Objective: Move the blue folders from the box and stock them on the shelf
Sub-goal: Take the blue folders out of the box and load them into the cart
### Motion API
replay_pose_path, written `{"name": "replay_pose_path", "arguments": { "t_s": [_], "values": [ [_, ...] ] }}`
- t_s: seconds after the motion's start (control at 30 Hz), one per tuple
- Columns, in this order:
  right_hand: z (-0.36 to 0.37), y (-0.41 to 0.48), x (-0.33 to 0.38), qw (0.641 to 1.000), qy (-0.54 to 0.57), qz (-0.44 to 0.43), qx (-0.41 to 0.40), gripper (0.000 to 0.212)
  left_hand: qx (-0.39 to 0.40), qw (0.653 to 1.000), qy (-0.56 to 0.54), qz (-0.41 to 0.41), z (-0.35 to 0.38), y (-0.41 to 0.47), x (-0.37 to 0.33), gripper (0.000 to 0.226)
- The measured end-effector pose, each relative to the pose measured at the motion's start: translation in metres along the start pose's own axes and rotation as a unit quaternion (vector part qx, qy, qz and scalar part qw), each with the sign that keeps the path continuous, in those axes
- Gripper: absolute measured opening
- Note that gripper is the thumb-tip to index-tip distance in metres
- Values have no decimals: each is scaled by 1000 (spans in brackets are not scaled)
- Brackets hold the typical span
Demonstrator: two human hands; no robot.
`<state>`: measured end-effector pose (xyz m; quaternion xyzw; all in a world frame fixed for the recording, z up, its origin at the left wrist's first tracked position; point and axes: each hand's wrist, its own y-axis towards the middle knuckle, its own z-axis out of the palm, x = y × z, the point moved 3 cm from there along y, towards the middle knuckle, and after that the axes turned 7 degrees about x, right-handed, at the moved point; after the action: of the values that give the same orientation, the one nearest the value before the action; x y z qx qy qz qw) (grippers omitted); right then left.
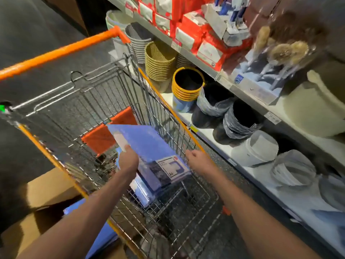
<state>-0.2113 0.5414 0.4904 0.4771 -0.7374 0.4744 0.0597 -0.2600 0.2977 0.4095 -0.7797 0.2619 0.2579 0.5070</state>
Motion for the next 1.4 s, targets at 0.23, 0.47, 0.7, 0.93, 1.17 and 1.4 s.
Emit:
{"name": "replay_pose_path", "arguments": {
  "t_s": [0.23,0.47,0.7,0.93,1.17,1.4],
  "values": [
    [3,22,-16,999,-15,33,33,44,69,986,145,38,45,43,-6,65],
    [10,29,-12,998,-12,37,49,49,160,894,392,146,50,81,-26,69],
    [21,18,1,997,-19,27,69,44,134,877,409,215,39,52,-45,37],
    [32,-21,21,996,-70,-27,54,37,135,931,248,230,-7,-14,-30,29],
    [73,-107,39,987,-45,-152,25,37,49,950,131,280,-97,-131,12,19],
    [143,-218,23,965,14,-251,78,28,-19,972,25,231,-166,-254,126,17]
  ]
}}
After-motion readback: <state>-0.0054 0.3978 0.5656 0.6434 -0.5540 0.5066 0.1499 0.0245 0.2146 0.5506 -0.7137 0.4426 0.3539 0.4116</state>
